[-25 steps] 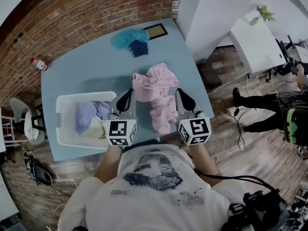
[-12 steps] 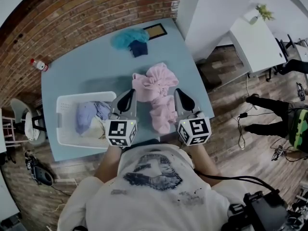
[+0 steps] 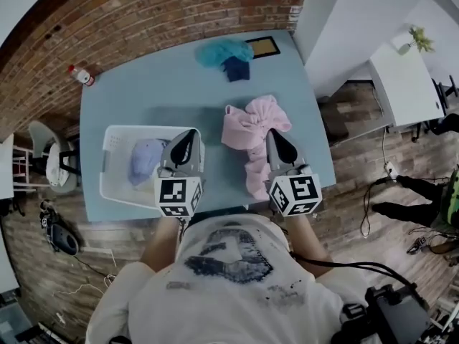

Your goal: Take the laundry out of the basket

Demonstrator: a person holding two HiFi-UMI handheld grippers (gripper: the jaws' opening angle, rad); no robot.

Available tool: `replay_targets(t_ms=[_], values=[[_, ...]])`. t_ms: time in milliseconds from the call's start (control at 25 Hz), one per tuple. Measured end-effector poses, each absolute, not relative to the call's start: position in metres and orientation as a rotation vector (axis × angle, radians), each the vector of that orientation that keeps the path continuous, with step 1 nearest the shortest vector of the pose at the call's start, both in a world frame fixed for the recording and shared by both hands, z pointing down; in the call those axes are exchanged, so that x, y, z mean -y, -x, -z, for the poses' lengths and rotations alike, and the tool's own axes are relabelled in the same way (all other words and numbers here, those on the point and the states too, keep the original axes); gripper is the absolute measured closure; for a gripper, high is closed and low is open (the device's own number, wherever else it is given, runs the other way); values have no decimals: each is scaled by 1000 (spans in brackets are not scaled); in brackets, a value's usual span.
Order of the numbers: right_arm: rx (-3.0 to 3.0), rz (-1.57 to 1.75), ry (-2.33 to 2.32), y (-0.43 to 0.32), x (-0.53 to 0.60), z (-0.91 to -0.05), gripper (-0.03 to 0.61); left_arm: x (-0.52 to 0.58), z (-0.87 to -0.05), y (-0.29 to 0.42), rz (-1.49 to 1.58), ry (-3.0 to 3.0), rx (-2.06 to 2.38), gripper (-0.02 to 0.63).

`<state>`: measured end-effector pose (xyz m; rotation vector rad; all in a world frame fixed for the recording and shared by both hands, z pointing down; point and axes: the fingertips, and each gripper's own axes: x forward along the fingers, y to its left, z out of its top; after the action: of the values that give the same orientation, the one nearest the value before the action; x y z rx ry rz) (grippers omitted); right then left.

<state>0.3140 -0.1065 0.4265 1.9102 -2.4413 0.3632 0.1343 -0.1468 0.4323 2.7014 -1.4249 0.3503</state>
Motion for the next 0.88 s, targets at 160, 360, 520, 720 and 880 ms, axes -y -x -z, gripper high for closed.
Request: replay_targets(t_ms=[160, 360, 520, 720, 880], values=[[2486, -371, -1825, -268, 118, -426, 581, 152, -426, -81, -348, -2646, 1531, 623], [2523, -379, -1751, -204, 128, -425, 581, 152, -427, -6, -341, -2572, 1618, 623], [2526, -373, -1732, -152, 133, -421, 581, 153, -426, 46, -336, -2551, 1627, 623], [2502, -382, -1732, -96, 135, -421, 581, 157, -428, 99, -329, -2552, 1599, 623], [2473, -399, -1750, -62, 137, -424, 580, 161, -435, 136, -324, -2547, 1573, 623]])
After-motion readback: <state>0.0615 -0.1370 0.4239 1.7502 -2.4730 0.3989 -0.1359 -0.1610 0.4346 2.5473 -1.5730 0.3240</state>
